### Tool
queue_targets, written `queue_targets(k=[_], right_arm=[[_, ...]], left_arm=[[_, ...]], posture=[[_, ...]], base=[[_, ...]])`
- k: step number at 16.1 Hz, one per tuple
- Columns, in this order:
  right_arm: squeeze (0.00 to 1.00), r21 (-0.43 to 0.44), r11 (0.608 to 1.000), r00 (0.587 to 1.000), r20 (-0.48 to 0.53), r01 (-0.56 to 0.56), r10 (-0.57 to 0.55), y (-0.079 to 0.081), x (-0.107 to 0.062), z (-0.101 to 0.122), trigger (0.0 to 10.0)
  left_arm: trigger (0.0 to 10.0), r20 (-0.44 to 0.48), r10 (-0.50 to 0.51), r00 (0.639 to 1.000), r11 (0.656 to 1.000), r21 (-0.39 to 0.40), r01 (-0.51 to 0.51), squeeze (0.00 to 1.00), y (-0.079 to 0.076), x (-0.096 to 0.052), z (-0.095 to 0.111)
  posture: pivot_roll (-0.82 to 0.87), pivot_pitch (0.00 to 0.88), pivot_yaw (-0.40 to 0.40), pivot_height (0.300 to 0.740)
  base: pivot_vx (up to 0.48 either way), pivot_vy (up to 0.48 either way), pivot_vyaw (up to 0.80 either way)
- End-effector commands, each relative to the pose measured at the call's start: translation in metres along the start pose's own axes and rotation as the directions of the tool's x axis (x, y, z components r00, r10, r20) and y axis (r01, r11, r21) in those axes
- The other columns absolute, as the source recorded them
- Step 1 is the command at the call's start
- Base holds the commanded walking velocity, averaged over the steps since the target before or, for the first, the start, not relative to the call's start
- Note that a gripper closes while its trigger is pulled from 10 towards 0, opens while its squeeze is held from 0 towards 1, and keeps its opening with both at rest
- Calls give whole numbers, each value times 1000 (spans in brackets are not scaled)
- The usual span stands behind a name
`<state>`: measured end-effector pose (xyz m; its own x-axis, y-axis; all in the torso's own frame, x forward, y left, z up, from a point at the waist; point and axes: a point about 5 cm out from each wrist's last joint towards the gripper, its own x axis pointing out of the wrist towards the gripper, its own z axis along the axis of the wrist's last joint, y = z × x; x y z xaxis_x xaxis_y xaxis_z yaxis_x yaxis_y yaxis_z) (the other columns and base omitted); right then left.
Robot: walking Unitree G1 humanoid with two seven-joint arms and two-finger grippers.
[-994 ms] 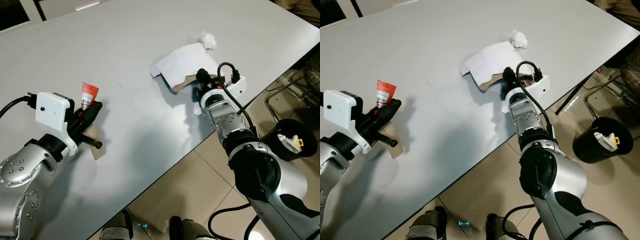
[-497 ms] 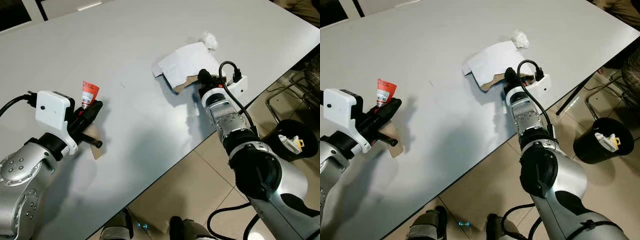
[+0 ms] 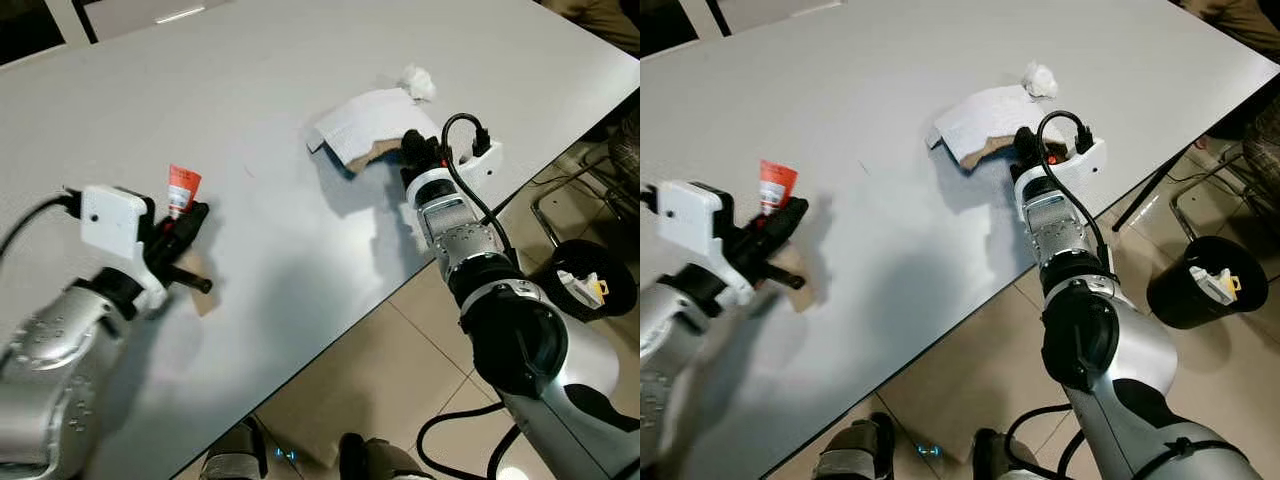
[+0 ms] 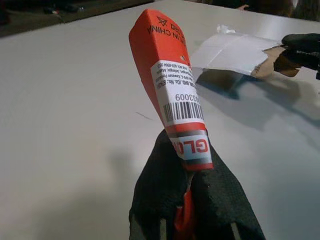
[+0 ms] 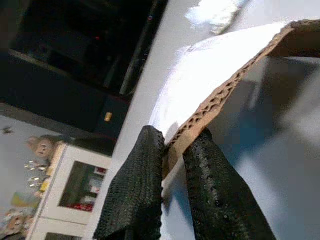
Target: Picking trash to rubbish bin
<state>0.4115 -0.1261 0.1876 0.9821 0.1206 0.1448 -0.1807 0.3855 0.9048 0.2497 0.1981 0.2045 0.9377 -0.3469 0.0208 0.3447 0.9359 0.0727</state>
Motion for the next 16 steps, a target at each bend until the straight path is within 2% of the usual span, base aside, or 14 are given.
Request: queue_targets(k=[1,6,8,9,10,11,13,14,15,16], right_arm=[[0,-17,999,999,21,-32,33,2,1,9,0],[0,-33,988,986,65,-150,152,10,1,23,0],[0,-88,972,971,85,-218,225,17,1,32,0],[0,-128,958,960,88,-255,267,21,0,35,0],[0,-215,928,939,99,-303,329,26,-9,44,0],[0,-246,918,934,98,-311,342,27,-14,47,0],[0,-436,857,937,76,-276,341,30,-39,52,0],[0,-550,807,953,61,-216,297,27,-57,52,0],[0,-634,756,969,37,-165,243,22,-71,49,9804],[0,-683,714,973,22,-152,228,21,-90,45,10000]], left_arm=[[0,-1,-6,1000,1000,-2,6,0,-4,3,-2],[0,24,-26,999,998,-48,27,0,-13,19,-10],[0,37,-21,999,998,-56,23,0,-16,24,-11],[0,41,-12,999,998,-62,15,0,-17,27,-12],[0,50,-3,999,997,-78,7,0,-22,30,-13],[0,51,0,999,997,-82,4,0,-24,31,-13],[353,41,65,997,995,-82,-62,0,-26,32,-14],[10000,-64,112,992,987,-106,-118,0,-25,32,-24],[10000,-116,137,984,984,-103,-149,0,-25,31,-30],[10000,-136,185,973,977,-83,-197,0,-26,29,-34]], posture=[[111,161,-42,740],[42,124,-20,740],[24,110,-17,740],[18,105,-18,740],[4,96,-23,740],[3,95,-26,740],[-6,90,-37,740],[-11,91,-43,740],[-14,92,-48,740],[-21,97,-54,740]], base=[[0,0,0],[0,0,0],[0,0,0],[0,0,0],[0,0,0],[0,0,0],[0,0,0],[0,0,0],[0,0,0],[0,0,0]])
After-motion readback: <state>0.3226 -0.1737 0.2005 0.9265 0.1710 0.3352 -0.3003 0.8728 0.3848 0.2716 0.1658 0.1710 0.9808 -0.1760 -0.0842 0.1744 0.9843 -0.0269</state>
